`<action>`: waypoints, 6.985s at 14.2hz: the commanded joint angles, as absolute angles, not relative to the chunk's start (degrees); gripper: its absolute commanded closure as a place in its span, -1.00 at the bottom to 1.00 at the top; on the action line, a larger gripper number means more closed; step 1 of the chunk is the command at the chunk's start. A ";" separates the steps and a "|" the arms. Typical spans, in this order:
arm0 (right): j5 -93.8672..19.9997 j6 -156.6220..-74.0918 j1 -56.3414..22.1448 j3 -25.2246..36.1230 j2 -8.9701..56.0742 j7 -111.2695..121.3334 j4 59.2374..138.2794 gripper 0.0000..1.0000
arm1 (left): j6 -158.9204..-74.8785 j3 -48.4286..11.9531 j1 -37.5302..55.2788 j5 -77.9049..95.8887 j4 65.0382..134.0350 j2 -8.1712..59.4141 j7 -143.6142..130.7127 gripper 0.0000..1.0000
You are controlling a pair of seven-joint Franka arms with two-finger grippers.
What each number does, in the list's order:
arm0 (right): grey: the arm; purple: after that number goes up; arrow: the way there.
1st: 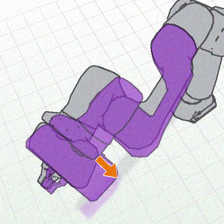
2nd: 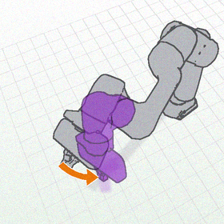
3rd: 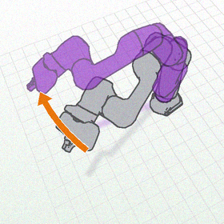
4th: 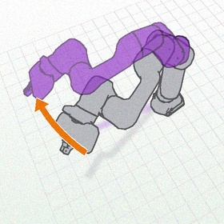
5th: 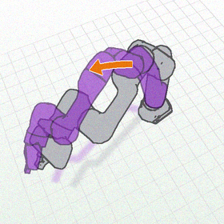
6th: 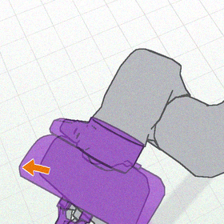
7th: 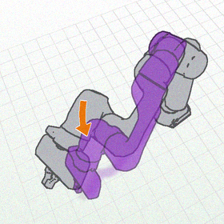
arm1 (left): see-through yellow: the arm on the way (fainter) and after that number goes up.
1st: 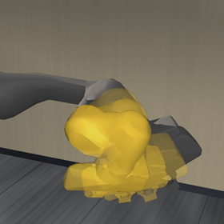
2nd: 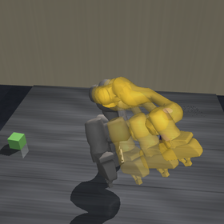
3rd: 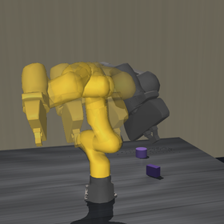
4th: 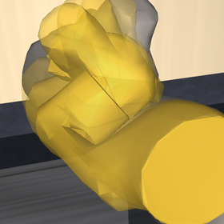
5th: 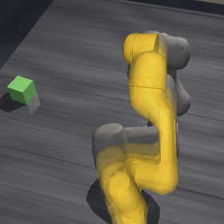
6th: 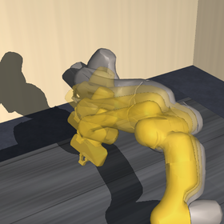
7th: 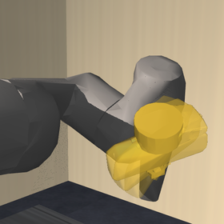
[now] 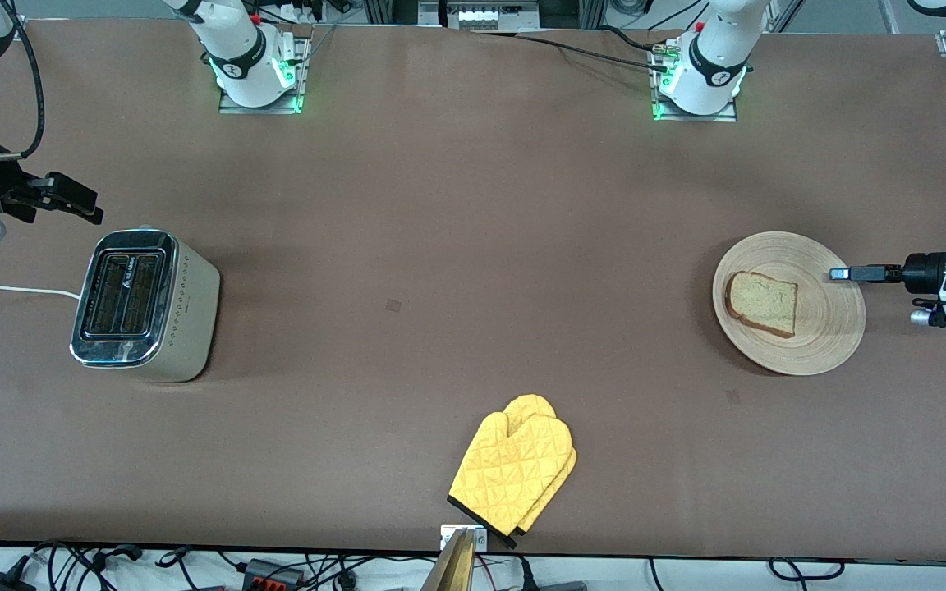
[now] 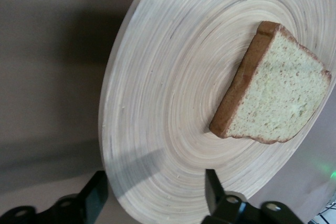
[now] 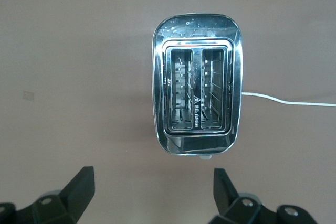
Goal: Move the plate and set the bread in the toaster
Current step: 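Grip the plate rim with the left gripper and start sliding it, then slide the plate with the left gripper toward the table's middle, then release the plate with the left gripper while the right gripper reaches the bread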
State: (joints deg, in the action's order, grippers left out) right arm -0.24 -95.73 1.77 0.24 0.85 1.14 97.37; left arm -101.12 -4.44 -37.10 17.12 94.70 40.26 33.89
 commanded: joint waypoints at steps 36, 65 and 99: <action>0.35 -99.40 2.46 0.97 4.39 0.70 92.29 -1.00 | -100.88 -11.86 -11.63 51.93 89.39 42.45 19.35 0.99; -1.23 -96.42 2.55 1.67 6.06 1.85 92.64 -1.00 | -128.14 -12.04 22.15 74.62 83.67 52.64 17.58 0.03; -6.06 -126.29 -24.43 1.41 31.90 -29.25 93.43 -0.37 | -77.19 -10.55 -16.43 0.35 68.13 24.52 18.19 -1.00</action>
